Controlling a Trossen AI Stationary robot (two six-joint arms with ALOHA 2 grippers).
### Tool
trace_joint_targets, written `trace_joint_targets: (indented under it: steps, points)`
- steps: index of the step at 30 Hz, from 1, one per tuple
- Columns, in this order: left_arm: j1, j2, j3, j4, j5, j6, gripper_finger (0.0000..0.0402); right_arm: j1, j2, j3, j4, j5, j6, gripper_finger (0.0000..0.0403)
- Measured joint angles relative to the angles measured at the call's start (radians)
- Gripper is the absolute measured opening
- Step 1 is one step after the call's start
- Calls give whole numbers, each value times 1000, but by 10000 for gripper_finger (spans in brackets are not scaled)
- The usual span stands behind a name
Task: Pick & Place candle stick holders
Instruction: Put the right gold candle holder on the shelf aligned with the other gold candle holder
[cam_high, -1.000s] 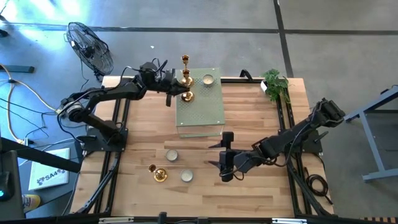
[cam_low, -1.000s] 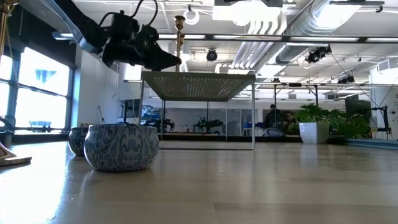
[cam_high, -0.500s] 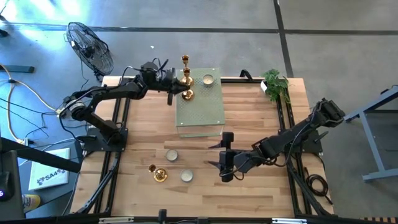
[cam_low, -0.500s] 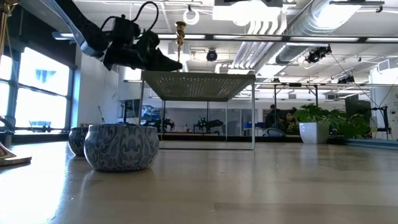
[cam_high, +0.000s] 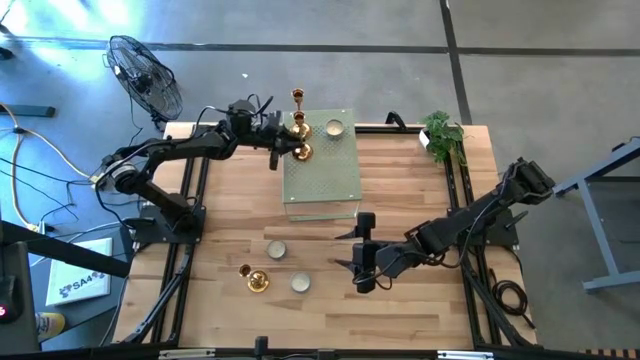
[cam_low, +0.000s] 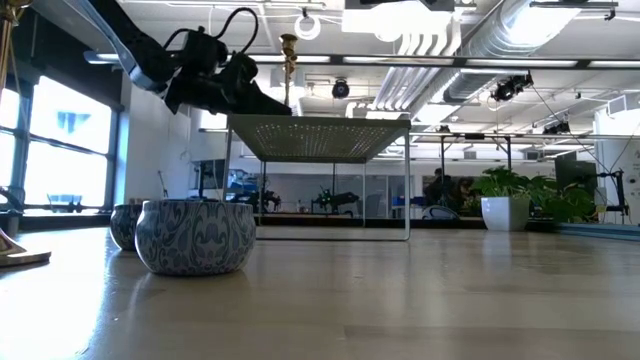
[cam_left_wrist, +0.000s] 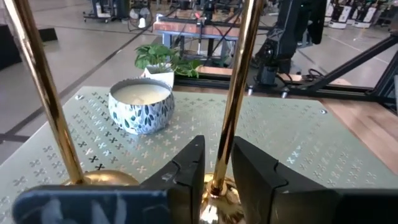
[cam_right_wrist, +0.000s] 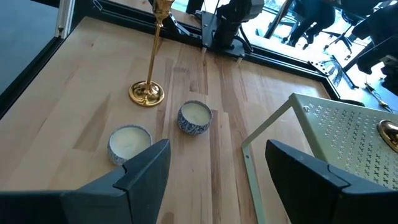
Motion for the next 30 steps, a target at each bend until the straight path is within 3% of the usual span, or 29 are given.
trace_joint_targets:
  steps: [30]
  points:
    - [0, -3, -1, 7, 3, -84, 81, 0, 0, 0, 0, -26, 0, 259]
